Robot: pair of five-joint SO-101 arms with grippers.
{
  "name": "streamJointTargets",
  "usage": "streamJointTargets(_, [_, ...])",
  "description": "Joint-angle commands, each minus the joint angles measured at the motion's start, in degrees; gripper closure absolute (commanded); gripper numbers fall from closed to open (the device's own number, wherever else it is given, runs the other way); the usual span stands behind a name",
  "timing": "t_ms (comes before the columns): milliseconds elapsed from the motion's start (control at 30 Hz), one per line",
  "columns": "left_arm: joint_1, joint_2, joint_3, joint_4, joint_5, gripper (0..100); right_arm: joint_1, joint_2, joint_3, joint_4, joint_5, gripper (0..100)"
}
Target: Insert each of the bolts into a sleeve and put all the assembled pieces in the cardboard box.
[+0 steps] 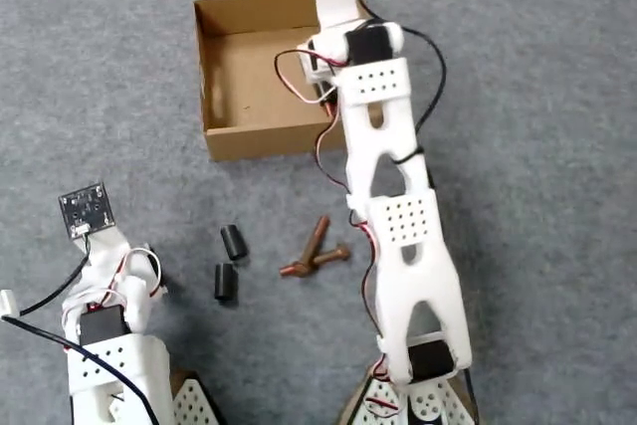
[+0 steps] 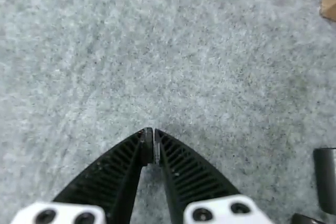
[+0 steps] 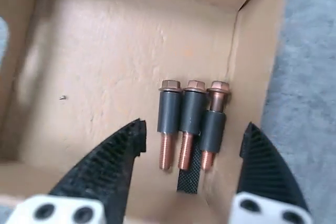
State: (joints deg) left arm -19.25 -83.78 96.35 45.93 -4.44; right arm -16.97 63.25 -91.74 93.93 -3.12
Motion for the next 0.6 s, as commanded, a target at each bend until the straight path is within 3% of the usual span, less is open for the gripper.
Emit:
streamJointTargets(0, [-0.79, -0.48, 0.09, -0.53, -0.26, 98, -0.31, -4.88, -3.47, 7.03, 0.18, 73.0])
streamJointTargets(567, [-0.79, -0.48, 0.18, -0.79, -0.26, 98, 1.27, -42.15, -2.77, 8.53, 0.26, 73.1])
